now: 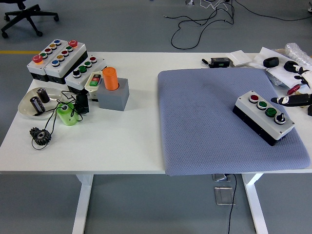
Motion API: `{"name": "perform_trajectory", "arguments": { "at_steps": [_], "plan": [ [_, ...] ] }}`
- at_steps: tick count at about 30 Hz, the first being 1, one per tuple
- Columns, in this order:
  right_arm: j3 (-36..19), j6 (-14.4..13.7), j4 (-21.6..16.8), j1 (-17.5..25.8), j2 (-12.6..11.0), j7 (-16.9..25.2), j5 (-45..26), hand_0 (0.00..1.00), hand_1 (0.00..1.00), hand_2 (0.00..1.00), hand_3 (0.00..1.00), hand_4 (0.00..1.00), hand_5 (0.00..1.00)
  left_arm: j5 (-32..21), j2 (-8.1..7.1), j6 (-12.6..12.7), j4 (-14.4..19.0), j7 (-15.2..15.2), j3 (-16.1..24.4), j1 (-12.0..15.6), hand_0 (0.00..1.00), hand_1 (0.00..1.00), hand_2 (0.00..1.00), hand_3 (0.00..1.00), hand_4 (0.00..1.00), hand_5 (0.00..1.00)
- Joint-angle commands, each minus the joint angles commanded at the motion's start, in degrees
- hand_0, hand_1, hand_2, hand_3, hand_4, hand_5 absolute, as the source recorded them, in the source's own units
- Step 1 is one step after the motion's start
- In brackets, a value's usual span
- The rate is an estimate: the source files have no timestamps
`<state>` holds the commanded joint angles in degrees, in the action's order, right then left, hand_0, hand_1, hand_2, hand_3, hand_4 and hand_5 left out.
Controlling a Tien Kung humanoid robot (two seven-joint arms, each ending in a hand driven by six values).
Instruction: Pick up the button,place it on the desk,press the button,press the button
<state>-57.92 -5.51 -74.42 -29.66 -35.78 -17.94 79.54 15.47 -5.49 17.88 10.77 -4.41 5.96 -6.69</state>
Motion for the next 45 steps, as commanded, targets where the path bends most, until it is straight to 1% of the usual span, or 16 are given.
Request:
{"name": "perform_trajectory", "arguments": {
  "at_steps": [5,12,15,21,24,27,29,32,36,39,40,41,45],
  "plan": [
    [1.36,0.34,-0.59,-0.19,0.66,-1.84,-0.71,0.971,0.931,0.998,0.998,0.986,0.172,-0.16,-0.02,0.00,-0.02,-0.02,-0.19,0.10,0.596,0.519,0.488,0.460,0.278,0.973],
    [3.07,0.54,1.41,-0.74,2.32,-3.33,-1.57,0.977,0.932,0.998,0.998,0.984,0.178,-0.30,-0.02,0.02,-0.05,-0.06,-0.54,0.34,0.597,0.519,0.487,0.459,0.278,0.973],
    [3.31,0.79,1.86,-0.77,2.65,-3.82,-1.87,0.977,0.932,0.998,0.998,0.984,0.178,-0.32,0.01,0.02,-0.06,-0.07,-0.67,0.43,0.597,0.519,0.487,0.459,0.278,0.973],
    [3.07,1.02,0.27,-0.80,2.75,-5.38,-2.32,0.985,0.928,0.998,0.998,0.982,0.186,-0.44,-0.01,0.03,-0.02,-0.01,-0.81,0.58,0.596,0.519,0.488,0.459,0.278,0.973],
    [3.73,1.32,0.28,-1.21,3.09,-5.87,-2.03,0.987,0.927,0.998,0.998,0.976,0.189,-0.38,-0.03,0.01,-0.03,-0.03,-0.90,0.57,0.598,0.519,0.488,0.459,0.278,0.973],
    [4.95,1.40,2.39,-2.35,4.31,-6.21,-0.46,0.987,0.927,0.998,0.998,0.976,0.189,-0.26,-0.06,0.00,-0.02,-0.05,-0.68,0.48,0.598,0.519,0.488,0.459,0.278,0.973],
    [5.75,2.05,3.71,-3.16,4.90,-6.63,0.42,0.987,0.927,0.998,0.998,0.975,0.192,-0.20,-0.09,0.01,-0.03,-0.05,-0.57,0.37,0.597,0.516,0.487,0.459,0.278,0.973],
    [6.64,2.97,4.49,-3.95,5.36,-6.88,1.58,0.987,0.927,0.998,0.998,0.975,0.192,-0.26,-0.12,0.06,-0.05,0.00,-0.38,0.28,0.597,0.516,0.487,0.459,0.278,0.973],
    [7.64,4.18,5.53,-5.23,6.61,-7.76,4.34,0.985,0.923,0.998,0.998,0.973,0.194,-0.30,-0.10,0.13,-0.06,0.06,-0.17,0.20,0.596,0.517,0.486,0.455,0.278,0.972],
    [8.37,5.33,7.17,-6.48,7.74,-9.02,7.92,0.985,0.923,0.998,0.998,0.973,0.194,-0.08,-0.14,0.11,-0.04,-0.01,-0.11,0.06,0.596,0.517,0.486,0.455,0.278,0.972],
    [8.58,5.64,7.53,-6.79,7.94,-9.40,8.67,0.985,0.923,0.998,0.998,0.973,0.194,-0.15,-0.15,0.13,-0.03,0.01,-0.12,0.04,0.596,0.517,0.486,0.455,0.278,0.972],
    [8.75,5.89,7.80,-7.04,8.08,-9.69,9.24,0.964,0.892,0.979,0.998,0.972,0.196,-0.22,-0.16,0.16,-0.03,0.03,-0.13,0.02,0.596,0.515,0.485,0.455,0.278,0.972],
    [9.55,6.73,9.05,-8.24,8.73,-11.34,11.33,0.964,0.892,0.979,0.998,0.972,0.196,-0.28,-0.14,0.24,-0.04,0.05,-0.02,-0.06,0.596,0.515,0.485,0.455,0.278,0.972]
  ]
}}
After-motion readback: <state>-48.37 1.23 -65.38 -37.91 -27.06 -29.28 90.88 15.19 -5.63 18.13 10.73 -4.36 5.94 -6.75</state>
